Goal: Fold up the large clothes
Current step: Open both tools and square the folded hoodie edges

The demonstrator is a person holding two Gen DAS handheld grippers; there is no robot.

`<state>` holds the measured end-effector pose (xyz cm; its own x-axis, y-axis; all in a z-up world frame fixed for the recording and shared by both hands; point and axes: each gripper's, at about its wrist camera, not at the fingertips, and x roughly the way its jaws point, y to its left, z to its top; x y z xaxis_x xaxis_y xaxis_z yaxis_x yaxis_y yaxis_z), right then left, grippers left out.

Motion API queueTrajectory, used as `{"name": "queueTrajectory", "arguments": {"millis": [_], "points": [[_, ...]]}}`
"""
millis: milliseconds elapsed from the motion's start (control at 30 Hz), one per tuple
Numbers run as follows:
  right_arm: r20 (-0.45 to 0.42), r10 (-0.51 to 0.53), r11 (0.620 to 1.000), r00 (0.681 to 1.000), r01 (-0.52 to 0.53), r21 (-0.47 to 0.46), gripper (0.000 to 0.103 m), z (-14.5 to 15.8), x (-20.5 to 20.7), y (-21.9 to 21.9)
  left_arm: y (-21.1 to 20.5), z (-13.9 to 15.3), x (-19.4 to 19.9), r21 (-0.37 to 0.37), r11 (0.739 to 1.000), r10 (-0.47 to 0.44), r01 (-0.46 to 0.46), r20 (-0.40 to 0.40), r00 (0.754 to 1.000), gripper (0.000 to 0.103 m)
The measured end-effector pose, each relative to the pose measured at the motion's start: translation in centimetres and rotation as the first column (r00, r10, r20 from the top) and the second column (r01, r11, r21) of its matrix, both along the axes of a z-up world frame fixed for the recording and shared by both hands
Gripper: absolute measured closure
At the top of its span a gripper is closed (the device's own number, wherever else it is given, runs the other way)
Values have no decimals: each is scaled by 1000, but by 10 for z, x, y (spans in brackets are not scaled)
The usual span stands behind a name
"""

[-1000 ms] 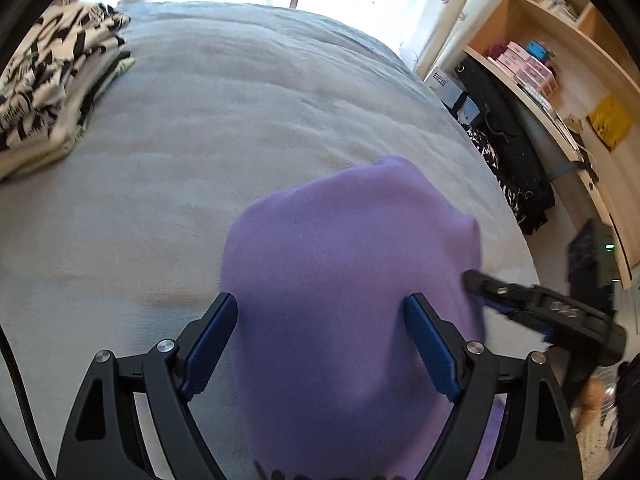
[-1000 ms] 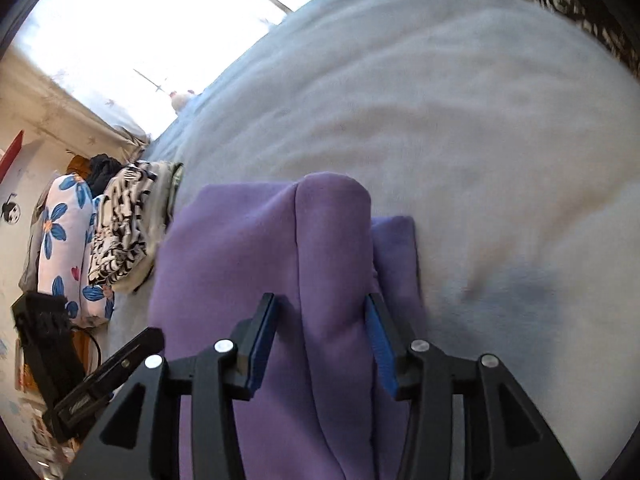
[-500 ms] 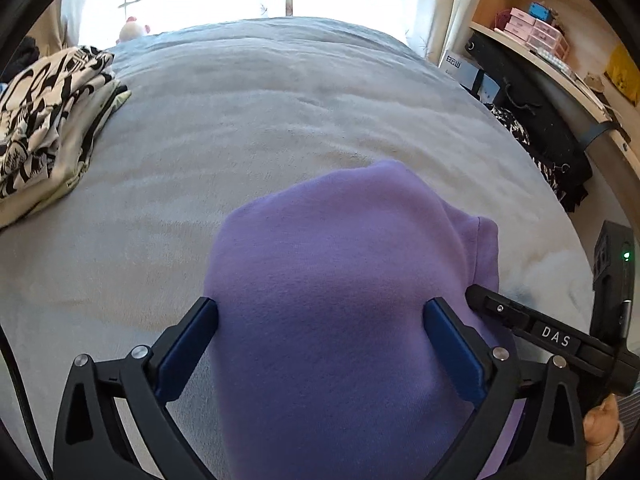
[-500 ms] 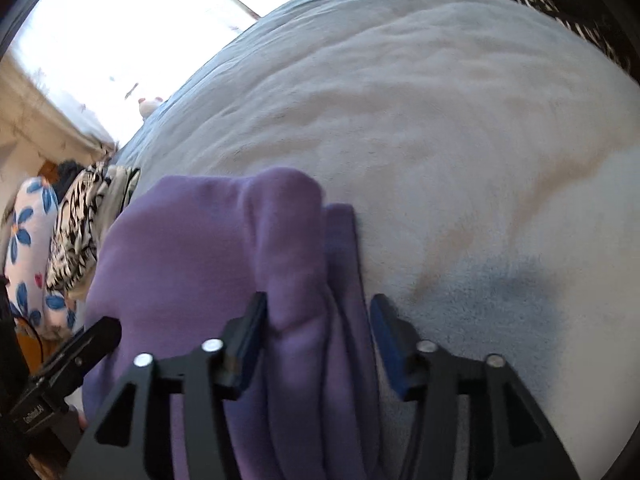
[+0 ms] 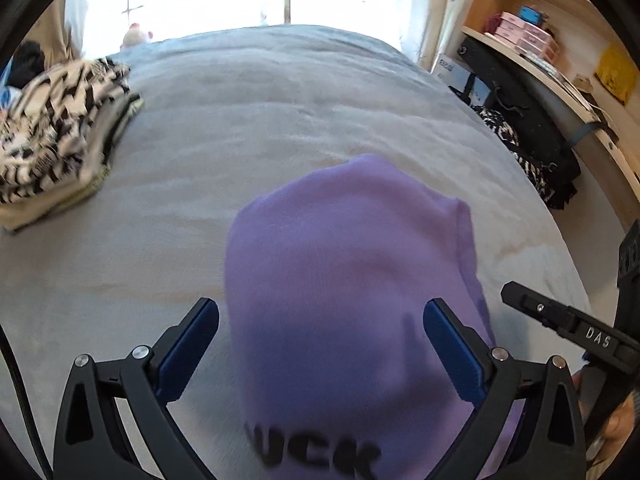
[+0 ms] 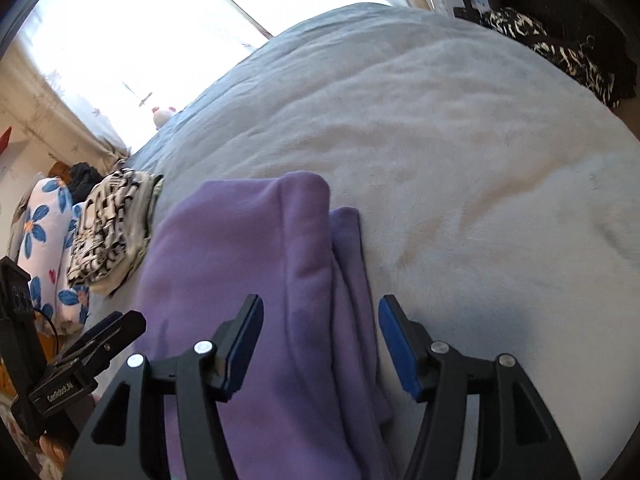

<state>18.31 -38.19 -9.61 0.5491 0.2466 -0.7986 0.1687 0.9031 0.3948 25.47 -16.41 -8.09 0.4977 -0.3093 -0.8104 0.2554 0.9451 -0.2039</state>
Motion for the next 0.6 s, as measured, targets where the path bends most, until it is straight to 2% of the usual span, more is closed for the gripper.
{"name": "queueTrajectory", "arguments": {"millis": [167,367,467,600], "points": [[11,37,999,999,-37,5,42,24,-22,3,13,28,-32,29,999,-19,17,35,999,2],[38,76,997,996,-75,-16,22,52,-46,7,29,50,-62,70,997,-11,8,42,999,2],[58,98,995,994,-96,-42,14,66,-54,9,38,59,-71,42,999,-25,24,31,999,2],[90,131,990,987,-124,-70,9,80,-65,12,44,69,-78,21,999,-30,29,25,999,2]]}}
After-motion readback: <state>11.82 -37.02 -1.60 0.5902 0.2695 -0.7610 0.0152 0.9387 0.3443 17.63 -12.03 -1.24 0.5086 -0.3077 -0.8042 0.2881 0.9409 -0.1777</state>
